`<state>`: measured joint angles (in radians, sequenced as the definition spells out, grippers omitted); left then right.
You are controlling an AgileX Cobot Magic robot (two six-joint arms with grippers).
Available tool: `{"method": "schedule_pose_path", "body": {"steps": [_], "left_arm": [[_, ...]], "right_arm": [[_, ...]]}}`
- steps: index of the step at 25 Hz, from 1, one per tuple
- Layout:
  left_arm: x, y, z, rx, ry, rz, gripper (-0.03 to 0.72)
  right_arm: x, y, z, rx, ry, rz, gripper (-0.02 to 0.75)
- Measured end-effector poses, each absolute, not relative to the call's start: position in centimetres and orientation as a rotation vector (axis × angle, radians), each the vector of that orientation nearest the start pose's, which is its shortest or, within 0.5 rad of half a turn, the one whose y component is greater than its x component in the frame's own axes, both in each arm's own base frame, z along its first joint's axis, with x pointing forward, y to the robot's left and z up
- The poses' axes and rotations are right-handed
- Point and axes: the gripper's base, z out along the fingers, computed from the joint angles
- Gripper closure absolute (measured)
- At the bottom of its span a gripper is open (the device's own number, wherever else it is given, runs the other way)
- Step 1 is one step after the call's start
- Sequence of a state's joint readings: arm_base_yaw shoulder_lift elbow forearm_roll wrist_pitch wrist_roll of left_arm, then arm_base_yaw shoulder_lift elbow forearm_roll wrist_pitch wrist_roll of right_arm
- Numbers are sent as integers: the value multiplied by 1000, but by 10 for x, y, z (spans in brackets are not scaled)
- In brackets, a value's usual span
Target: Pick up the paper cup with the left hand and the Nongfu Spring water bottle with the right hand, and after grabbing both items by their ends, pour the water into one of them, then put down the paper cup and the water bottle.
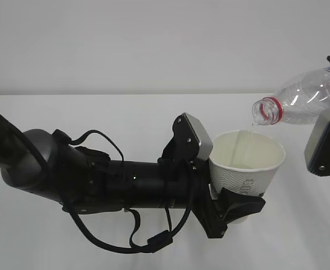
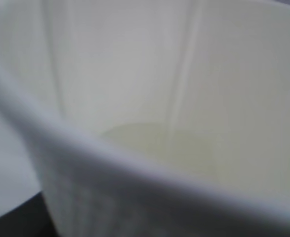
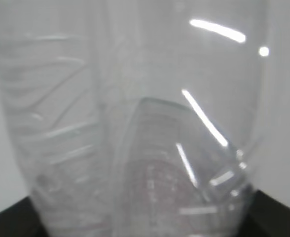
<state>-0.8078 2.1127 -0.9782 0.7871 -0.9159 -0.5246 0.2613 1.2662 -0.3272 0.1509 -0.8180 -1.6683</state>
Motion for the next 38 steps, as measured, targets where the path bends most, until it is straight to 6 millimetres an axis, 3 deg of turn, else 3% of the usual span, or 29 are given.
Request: {"method": "schedule_pose_path", "body": {"steps": [38], "left_arm": [[236,-321,116,1172,1581,-1084,195]], "right_arm": [[219,48,227,-1307,1116,-1088,244]]}}
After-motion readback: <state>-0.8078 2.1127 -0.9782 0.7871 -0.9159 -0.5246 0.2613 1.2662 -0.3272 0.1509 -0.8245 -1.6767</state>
